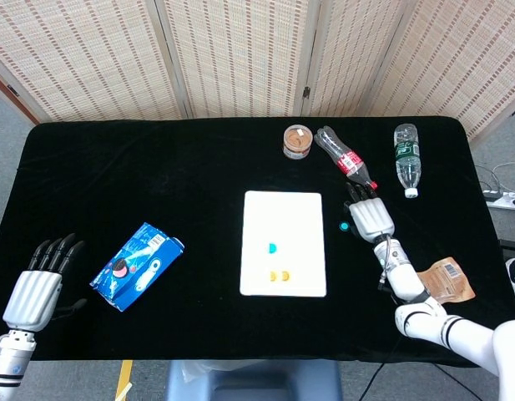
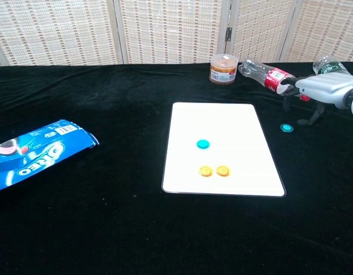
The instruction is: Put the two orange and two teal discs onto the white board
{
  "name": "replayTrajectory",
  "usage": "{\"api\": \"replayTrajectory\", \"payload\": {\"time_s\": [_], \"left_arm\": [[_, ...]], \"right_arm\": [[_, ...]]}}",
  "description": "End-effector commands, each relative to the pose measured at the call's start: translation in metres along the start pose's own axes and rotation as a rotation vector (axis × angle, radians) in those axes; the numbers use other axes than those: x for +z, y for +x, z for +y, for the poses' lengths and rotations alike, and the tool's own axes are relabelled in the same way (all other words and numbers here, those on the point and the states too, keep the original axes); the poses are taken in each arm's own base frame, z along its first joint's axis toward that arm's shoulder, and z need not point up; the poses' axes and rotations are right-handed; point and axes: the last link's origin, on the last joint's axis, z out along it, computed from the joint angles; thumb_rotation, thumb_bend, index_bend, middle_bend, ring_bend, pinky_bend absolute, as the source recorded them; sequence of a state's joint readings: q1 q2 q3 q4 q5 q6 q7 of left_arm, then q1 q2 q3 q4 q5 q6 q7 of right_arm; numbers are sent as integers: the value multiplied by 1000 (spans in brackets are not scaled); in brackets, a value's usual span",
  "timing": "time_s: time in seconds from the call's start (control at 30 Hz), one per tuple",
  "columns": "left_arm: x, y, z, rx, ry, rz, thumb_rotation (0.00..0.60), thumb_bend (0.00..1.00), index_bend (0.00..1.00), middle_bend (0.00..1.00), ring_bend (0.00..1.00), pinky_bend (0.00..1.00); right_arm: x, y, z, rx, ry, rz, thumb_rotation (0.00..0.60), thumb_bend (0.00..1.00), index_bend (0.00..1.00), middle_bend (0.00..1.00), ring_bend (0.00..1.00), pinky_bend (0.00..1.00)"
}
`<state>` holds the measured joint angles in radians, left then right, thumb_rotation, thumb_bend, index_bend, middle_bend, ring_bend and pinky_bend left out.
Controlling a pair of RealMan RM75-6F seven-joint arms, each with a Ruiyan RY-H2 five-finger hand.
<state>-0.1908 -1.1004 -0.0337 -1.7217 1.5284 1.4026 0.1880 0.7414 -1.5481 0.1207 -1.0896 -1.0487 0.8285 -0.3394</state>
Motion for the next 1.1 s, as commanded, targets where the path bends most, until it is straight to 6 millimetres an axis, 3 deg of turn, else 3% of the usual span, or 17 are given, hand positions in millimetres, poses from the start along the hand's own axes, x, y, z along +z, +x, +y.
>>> {"api": "replayTrajectory", "payload": {"time_s": [0.03,0.57,1.1], "left_arm": [[0,0,0,1,0,-3,600,162,0,0,14,0],[1,-1,1,6,2,-16,600,162,0,0,14,0],[1,-2,0,4,3,-19,600,162,0,0,14,0]], "right_arm": [[0,-8,-1,3,5,-14,600,425,382,3,0,0],[10,-15,-16,3,26,2,600,427,382,6,0,0],[10,-23,-17,-15,23,-6,600,426,398,17,0,0]]}}
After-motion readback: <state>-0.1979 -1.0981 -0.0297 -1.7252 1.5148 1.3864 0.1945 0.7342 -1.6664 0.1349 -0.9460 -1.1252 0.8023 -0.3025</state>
